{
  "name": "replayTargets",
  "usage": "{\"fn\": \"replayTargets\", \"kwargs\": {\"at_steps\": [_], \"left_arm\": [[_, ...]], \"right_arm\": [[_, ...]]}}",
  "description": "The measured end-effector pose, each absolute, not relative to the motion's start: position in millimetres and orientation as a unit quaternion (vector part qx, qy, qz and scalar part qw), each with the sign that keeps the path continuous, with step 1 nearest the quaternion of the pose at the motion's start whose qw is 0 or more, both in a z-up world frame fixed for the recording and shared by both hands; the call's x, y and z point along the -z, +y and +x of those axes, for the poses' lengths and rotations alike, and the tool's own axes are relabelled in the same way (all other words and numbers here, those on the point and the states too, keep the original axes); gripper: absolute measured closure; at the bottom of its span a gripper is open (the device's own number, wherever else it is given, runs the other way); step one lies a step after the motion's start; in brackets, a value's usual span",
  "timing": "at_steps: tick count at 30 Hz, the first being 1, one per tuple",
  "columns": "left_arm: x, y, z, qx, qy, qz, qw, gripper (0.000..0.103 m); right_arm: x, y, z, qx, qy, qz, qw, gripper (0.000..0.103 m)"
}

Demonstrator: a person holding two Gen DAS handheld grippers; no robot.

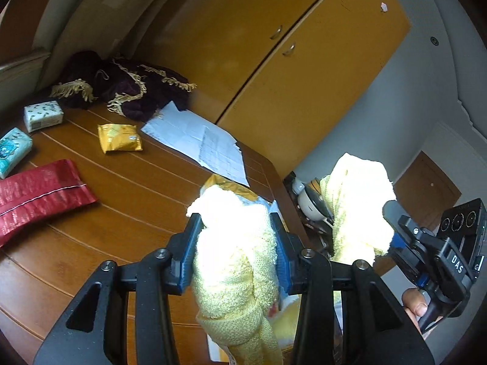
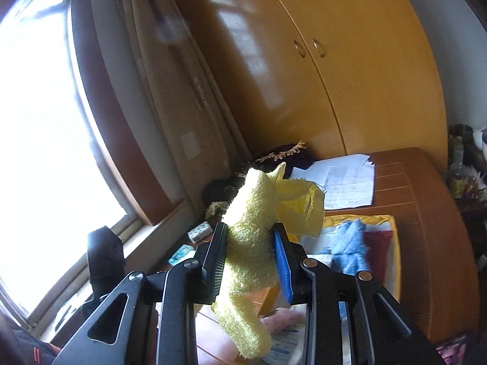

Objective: Organize soft objects
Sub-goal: 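Carry both yellow towels over the box and lower them in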

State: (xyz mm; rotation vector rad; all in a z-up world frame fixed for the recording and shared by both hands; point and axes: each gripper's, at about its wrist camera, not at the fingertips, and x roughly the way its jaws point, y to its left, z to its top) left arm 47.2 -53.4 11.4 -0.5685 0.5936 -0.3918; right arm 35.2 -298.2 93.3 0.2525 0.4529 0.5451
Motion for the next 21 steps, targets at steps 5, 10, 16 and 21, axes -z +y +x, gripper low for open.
{"fn": "replayTargets", "kwargs": {"at_steps": [5,10,16,21], "left_arm": [[-19,-81,67,0.207,0.286,-0.263,0.898,0.062],[-20,-102,116,0.201,0.307,-0.243,0.898,0.062],[4,-126,184,0.189,0.362,-0.214,0.887,0.062],[31,-148,209,0.182,0.413,-0.187,0.873,0.062]], "right_arm": [[-91,-313,60,-0.209,0.252,0.113,0.938,0.072],[-74,-302,111,-0.144,0.301,0.071,0.94,0.072],[-18,-295,154,-0.139,0.358,0.085,0.92,0.072],[-6,-292,155,-0.149,0.367,0.075,0.915,0.069]]}}
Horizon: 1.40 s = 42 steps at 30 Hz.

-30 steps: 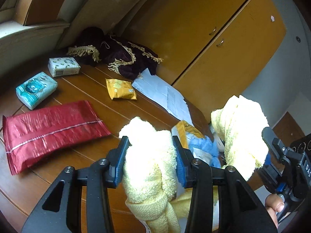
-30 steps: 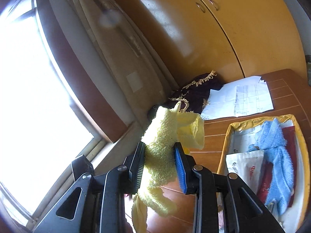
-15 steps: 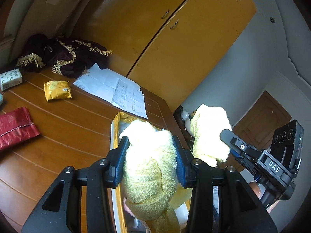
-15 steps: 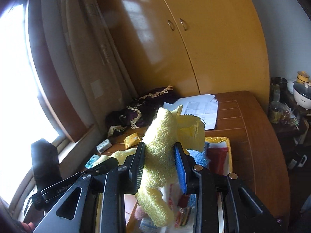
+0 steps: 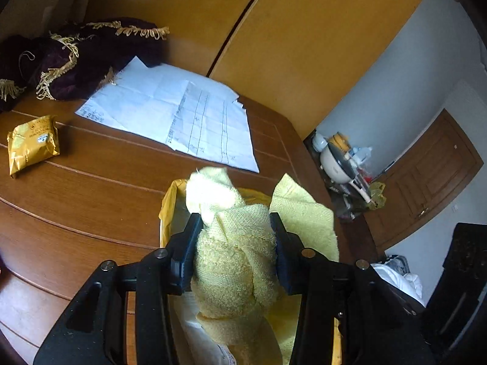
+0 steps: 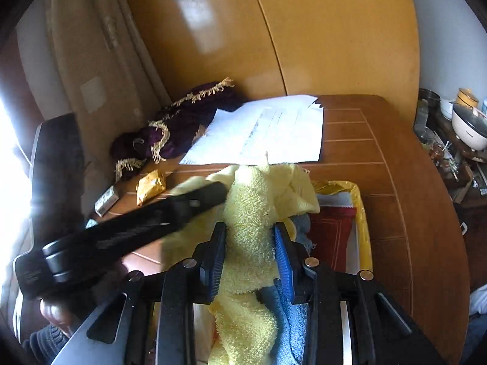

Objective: Organize soft objects
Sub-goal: 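Carry both yellow towels over the box and lower them in, then open both tools to release the yellow towels into the box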

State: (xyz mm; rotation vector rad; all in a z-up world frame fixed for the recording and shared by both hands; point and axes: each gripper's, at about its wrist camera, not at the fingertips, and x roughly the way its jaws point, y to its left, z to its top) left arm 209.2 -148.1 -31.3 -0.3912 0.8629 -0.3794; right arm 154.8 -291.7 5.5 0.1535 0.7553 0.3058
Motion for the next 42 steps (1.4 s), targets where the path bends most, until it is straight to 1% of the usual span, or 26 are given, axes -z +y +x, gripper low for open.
{"fn": "replayTargets", "kwargs": {"at_steps": [1,3,4,6,9,10,11,13,15,19,23,27,31,34,40,42], "left_arm": [[36,-151,213,0.179,0.43,-0.181,0.866,0.062],[38,-148,216,0.179,0.436,-0.198,0.859,0.061],[39,-144,217,0.175,0.436,-0.203,0.859,0.058],[41,-141,217,0.188,0.445,-0.212,0.849,0.055],[39,-140,215,0.207,0.446,-0.224,0.842,0.05],[37,-138,213,0.211,0.443,-0.23,0.84,0.043],[33,-136,212,0.216,0.439,-0.236,0.84,0.034],[23,-130,208,0.219,0.424,-0.245,0.844,0.024],[13,-123,203,0.217,0.414,-0.245,0.85,0.023],[-4,-101,182,0.225,0.398,-0.237,0.857,0.023],[-13,-72,142,0.207,0.368,-0.199,0.884,0.023],[4,-26,102,0.157,0.352,-0.191,0.903,0.023],[31,30,69,0.092,0.349,-0.23,0.904,0.023],[44,65,59,0.063,0.36,-0.27,0.891,0.023],[46,98,56,0.014,0.343,-0.267,0.9,0.023],[45,100,61,0.009,0.341,-0.249,0.907,0.023]], "right_arm": [[-4,-290,155,-0.148,0.369,0.075,0.915,0.068],[-4,-284,152,-0.149,0.366,0.065,0.916,0.066],[-5,-281,152,-0.15,0.365,0.061,0.917,0.065],[-4,-279,151,-0.149,0.364,0.062,0.917,0.064],[-6,-279,151,-0.152,0.355,0.073,0.919,0.057],[-6,-280,150,-0.154,0.35,0.079,0.921,0.055],[-7,-283,149,-0.158,0.343,0.089,0.922,0.051],[-9,-288,148,-0.169,0.33,0.116,0.921,0.035],[-11,-293,147,-0.175,0.319,0.138,0.921,0.033],[-13,-297,143,-0.178,0.309,0.156,0.921,0.033],[-19,-297,137,-0.185,0.29,0.168,0.924,0.033],[-23,-299,132,-0.204,0.278,0.182,0.921,0.033],[-26,-295,129,-0.233,0.272,0.186,0.915,0.033],[-28,-288,126,-0.267,0.271,0.187,0.906,0.032],[-37,-247,119,-0.313,0.283,0.187,0.887,0.032],[-39,-231,117,-0.329,0.292,0.185,0.879,0.032]]}}
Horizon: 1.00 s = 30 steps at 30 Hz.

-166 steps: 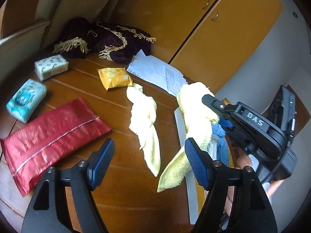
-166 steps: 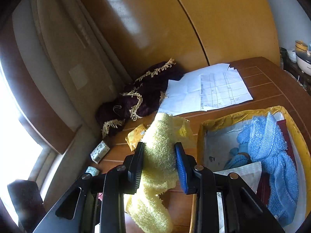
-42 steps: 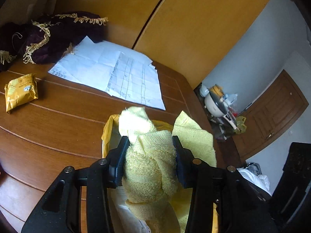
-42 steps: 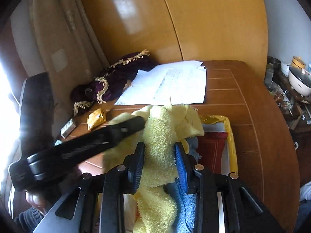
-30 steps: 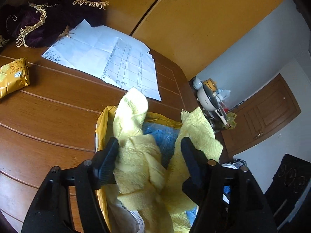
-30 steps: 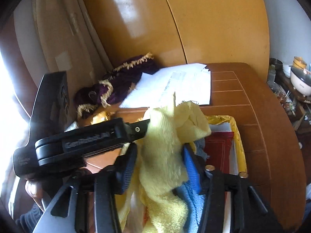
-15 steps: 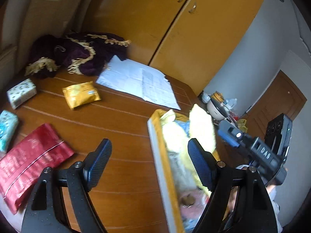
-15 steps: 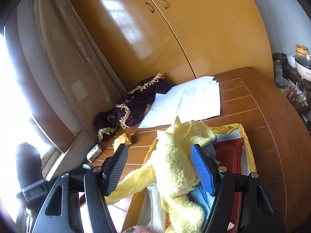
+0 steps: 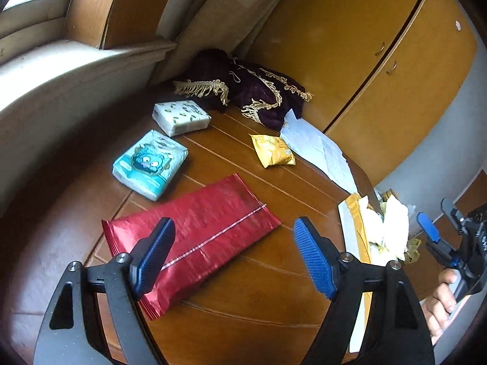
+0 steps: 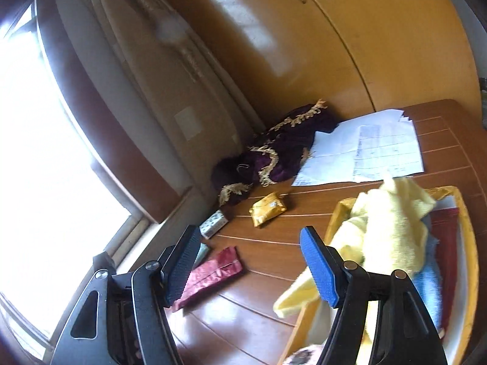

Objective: Organize soft objects
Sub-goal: 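Open both tools to release the yellow towels into the box, then move both open tools back over the red foil bag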

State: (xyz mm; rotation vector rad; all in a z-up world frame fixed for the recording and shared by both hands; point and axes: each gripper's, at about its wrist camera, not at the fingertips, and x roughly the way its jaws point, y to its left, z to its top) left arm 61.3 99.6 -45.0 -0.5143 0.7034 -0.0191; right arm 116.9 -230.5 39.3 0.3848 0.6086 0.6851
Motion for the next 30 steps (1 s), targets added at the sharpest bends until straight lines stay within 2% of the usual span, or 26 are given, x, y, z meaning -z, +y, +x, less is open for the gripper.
{"fn": "replayTargets", "kwargs": {"at_steps": [4,9,12,21,25,30], "left_arm": [[43,92,87,-0.013,0.349,-0.171,0.921,0.023],[60,82,120,-0.006,0.395,-0.115,0.912,0.023],[70,80,125,-0.001,0.424,-0.116,0.898,0.023],[71,64,104,0.027,0.461,-0.14,0.876,0.023],[72,49,98,0.001,0.455,-0.078,0.887,0.023],[78,47,92,0.008,0.464,-0.109,0.879,0.023]], "right_arm": [[-38,-183,129,-0.348,0.317,0.198,0.86,0.032],[-3,-143,146,-0.317,0.339,0.172,0.869,0.032],[19,-143,156,-0.302,0.367,0.189,0.859,0.032],[22,-151,157,-0.292,0.358,0.189,0.867,0.032],[24,-151,160,-0.291,0.362,0.191,0.865,0.032],[24,-149,159,-0.294,0.363,0.188,0.864,0.032]]}}
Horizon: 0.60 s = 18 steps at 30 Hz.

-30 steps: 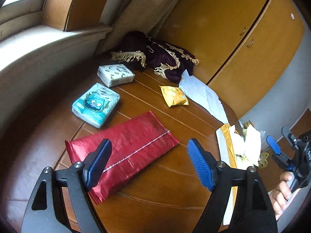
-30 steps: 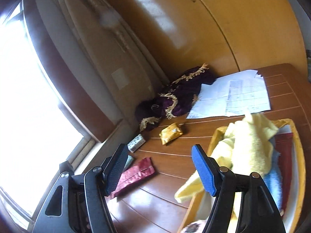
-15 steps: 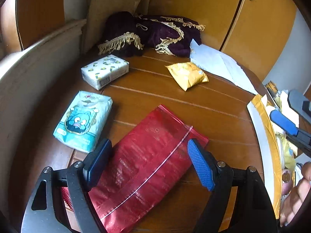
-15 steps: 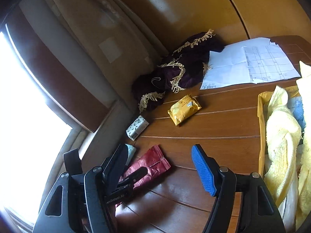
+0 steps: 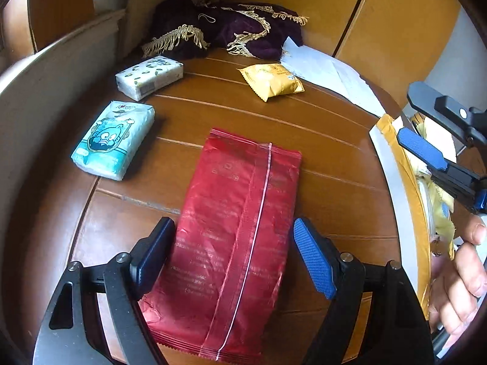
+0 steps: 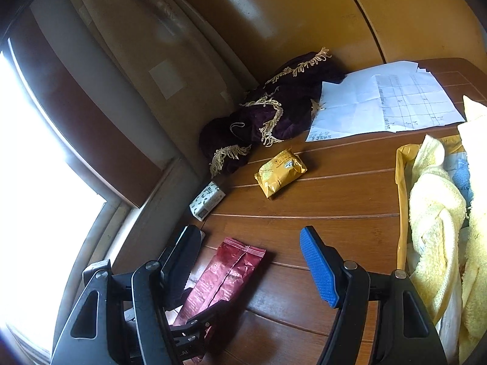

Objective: Organize soft objects
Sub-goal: 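Move both open tools back over the red foil bag, then grasp the red foil bag with the left tool while the right tool moves to the gold packet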

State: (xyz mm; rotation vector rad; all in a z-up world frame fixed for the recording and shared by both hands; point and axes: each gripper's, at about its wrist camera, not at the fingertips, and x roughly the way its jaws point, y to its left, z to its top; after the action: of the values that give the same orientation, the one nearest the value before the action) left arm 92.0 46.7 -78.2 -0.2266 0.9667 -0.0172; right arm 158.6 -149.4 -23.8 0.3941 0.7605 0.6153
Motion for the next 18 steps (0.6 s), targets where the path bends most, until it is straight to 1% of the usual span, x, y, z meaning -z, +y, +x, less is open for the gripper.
{"fn": "replayTargets", "kwargs": {"at_steps": [6,8,9,10,13,16,18], "left_arm": [[86,23,91,-0.023,0.451,-0.031,0.891,0.023],[87,22,90,-0.03,0.445,-0.024,0.895,0.023],[87,23,90,-0.032,0.442,-0.025,0.896,0.025],[86,25,90,-0.036,0.439,-0.027,0.898,0.031],[84,30,89,-0.03,0.437,-0.038,0.898,0.038],[82,36,88,-0.026,0.434,-0.058,0.899,0.041],[80,42,86,-0.015,0.428,-0.093,0.899,0.042]], "right_arm": [[24,-149,158,-0.295,0.363,0.187,0.864,0.032],[25,-149,158,-0.294,0.364,0.188,0.864,0.032],[25,-149,159,-0.294,0.365,0.189,0.863,0.032],[25,-149,159,-0.294,0.366,0.189,0.863,0.032],[25,-149,158,-0.295,0.366,0.189,0.862,0.032],[24,-148,157,-0.296,0.363,0.187,0.863,0.032],[24,-147,157,-0.296,0.364,0.185,0.864,0.032]]}}
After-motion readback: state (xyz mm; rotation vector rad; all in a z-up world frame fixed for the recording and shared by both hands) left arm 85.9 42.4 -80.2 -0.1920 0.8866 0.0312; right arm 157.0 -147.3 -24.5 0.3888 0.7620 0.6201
